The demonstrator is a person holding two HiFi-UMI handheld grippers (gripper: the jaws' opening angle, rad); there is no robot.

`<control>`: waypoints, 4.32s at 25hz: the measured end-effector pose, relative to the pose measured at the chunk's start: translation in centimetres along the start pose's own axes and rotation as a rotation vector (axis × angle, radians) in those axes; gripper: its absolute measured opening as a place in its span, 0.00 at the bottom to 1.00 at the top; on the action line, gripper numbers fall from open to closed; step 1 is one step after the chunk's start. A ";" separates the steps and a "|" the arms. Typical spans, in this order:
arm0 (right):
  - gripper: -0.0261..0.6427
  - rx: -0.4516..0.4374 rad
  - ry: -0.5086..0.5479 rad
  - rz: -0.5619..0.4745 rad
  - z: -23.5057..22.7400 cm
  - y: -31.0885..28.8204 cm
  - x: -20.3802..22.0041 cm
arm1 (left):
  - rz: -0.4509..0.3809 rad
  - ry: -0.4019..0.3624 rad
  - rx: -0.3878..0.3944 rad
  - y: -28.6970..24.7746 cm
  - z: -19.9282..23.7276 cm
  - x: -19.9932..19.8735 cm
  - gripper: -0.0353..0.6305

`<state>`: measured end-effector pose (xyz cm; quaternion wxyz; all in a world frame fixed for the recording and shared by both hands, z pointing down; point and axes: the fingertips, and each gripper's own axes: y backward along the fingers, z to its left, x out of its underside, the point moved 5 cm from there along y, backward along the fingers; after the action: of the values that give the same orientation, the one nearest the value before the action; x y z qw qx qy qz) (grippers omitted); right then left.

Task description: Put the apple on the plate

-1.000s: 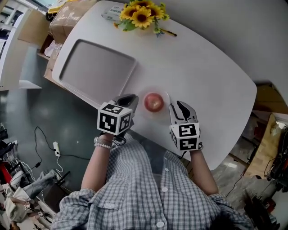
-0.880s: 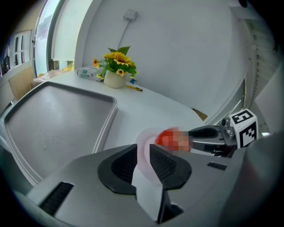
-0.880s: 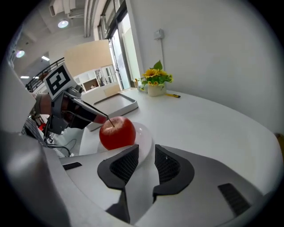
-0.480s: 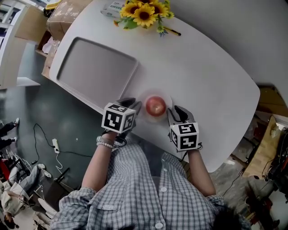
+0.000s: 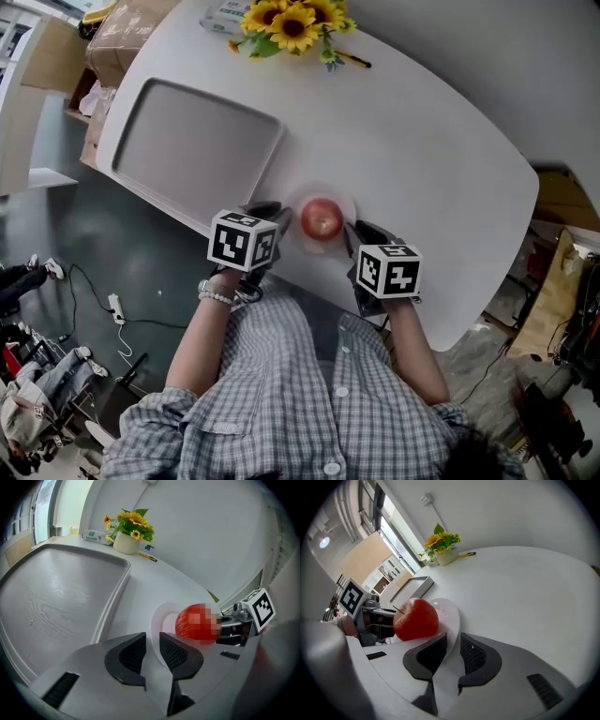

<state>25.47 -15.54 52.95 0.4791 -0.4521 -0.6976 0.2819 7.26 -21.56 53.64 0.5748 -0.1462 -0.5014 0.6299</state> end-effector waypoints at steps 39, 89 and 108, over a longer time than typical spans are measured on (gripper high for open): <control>0.11 -0.131 -0.420 -0.077 4.9 2.6 -5.0 | -0.021 0.109 0.097 5.7 2.0 -5.8 0.13; 0.11 -0.155 0.032 0.216 19.9 -14.2 -12.5 | -0.050 0.370 -0.024 12.0 21.7 -3.1 0.13; 0.11 -0.135 0.068 -0.086 18.8 -9.6 -14.9 | -0.235 0.272 -0.140 15.8 21.1 -4.2 0.15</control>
<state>6.60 -32.33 47.56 0.4827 -0.4625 -0.7170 0.1977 -16.67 -32.38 48.90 0.6953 -0.2100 -0.4753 0.4965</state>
